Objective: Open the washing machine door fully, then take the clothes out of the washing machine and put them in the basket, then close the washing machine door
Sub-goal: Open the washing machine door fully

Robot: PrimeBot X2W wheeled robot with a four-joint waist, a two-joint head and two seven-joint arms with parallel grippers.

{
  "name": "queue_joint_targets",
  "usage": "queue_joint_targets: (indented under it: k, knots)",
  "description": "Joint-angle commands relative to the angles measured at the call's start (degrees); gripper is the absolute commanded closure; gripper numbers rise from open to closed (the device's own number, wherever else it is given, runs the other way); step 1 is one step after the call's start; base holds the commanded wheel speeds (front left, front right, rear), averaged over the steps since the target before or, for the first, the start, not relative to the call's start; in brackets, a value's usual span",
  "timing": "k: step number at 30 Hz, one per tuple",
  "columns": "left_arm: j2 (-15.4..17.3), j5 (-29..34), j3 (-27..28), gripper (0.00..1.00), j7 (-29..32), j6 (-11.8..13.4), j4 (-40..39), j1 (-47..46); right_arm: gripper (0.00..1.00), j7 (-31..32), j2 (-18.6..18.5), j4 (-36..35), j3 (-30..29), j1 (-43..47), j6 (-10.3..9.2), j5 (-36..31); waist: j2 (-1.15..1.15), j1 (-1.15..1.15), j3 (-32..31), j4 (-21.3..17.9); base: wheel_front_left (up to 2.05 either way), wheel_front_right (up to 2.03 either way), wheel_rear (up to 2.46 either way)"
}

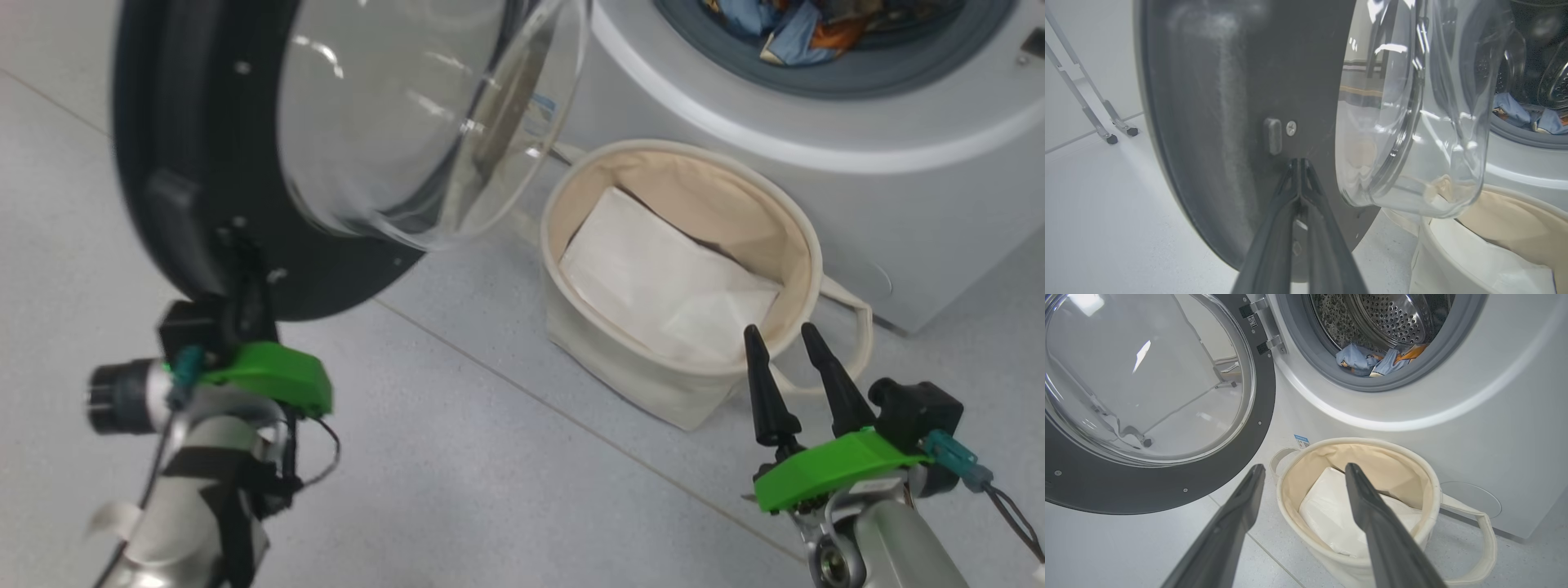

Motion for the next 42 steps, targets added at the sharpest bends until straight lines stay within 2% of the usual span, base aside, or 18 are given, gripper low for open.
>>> queue_joint_targets:
  k: [1,13,25,34,42]
  knots:
    - [3.11,-0.65,3.7,1.0,-0.63,0.17,-0.64,-3.06,0.0,-0.71,-0.02,-1.78,1.42,-1.81,0.05,-0.49,0.0,0.0,0.98,-0.65,0.0,0.0,0.0]
    - [7.33,-0.46,11.0,1.0,-0.69,-1.46,2.41,-8.0,0.0,-0.71,-1.79,-3.12,0.76,-2.9,0.05,-1.41,0.0,0.0,6.23,-2.7,0.0,0.0,0.0]
    - [9.47,-1.1,16.25,1.0,-0.69,-4.22,9.01,-12.82,0.0,-0.71,-3.19,-3.99,0.41,-3.19,0.05,-1.98,0.0,0.0,9.05,-4.35,0.0,0.0,0.0]
    - [8.53,0.8,18.73,1.0,-0.7,-5.8,11.12,-14.28,0.0,-0.71,-3.73,-4.86,-0.21,-3.29,0.05,-2.16,0.0,0.0,10.35,-4.74,0.0,0.0,0.0]
    - [6.23,5.48,16.81,1.0,-0.7,-6.48,6.36,-9.81,0.0,-0.71,-2.25,-4.63,-0.03,-3.6,0.05,-1.08,0.0,0.0,7.28,-5.48,0.0,0.0,0.0]
